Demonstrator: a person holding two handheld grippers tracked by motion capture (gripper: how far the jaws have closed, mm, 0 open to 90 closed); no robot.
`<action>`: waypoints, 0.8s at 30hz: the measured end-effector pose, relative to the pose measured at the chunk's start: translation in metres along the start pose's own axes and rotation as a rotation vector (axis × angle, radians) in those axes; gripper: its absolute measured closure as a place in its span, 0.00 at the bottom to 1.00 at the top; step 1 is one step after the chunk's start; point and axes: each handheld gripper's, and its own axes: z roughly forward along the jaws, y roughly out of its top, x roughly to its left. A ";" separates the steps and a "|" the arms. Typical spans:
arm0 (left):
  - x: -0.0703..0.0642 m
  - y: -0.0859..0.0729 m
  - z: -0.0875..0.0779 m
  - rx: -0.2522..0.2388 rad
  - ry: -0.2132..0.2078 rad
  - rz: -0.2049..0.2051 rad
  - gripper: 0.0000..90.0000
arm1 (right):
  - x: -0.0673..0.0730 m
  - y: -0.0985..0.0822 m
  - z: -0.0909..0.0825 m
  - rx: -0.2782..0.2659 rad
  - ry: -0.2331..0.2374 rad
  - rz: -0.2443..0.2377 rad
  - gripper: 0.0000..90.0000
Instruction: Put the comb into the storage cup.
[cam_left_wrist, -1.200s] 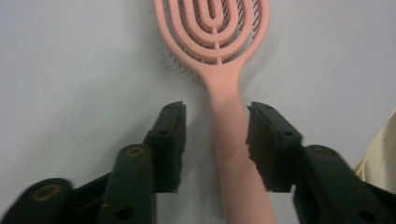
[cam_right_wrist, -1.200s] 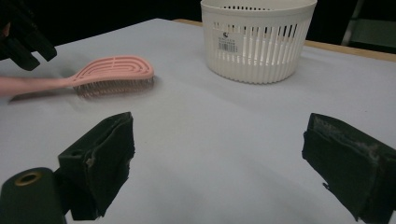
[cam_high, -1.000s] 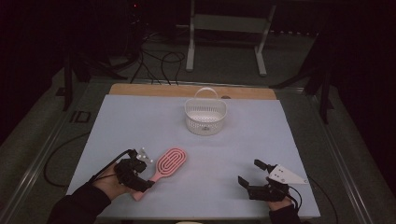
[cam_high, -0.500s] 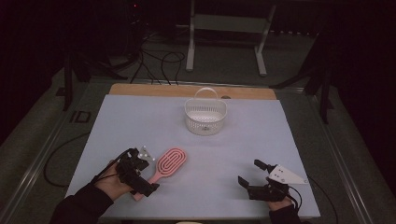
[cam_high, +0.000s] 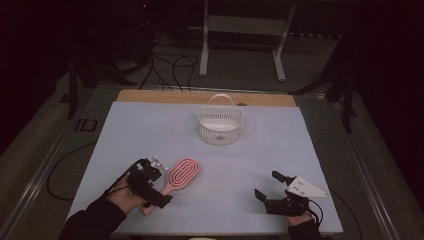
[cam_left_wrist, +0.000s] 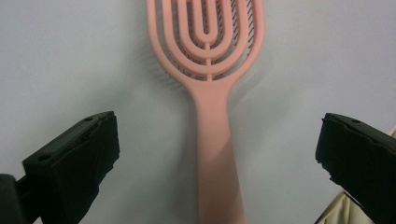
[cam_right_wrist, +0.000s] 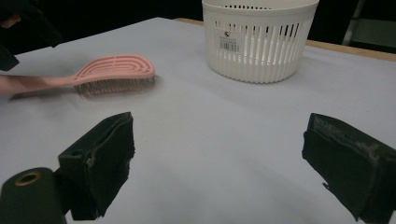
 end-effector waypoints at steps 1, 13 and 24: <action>0.000 0.000 0.001 0.004 -0.003 -0.002 0.00 | 0.000 0.000 0.000 0.000 0.000 0.000 0.10; -0.002 0.005 0.015 0.056 -0.043 -0.019 0.00 | 0.000 0.000 0.000 0.000 0.002 0.001 0.10; -0.002 0.008 0.021 0.089 -0.036 -0.030 0.01 | 0.000 0.000 0.000 0.000 0.003 0.000 0.10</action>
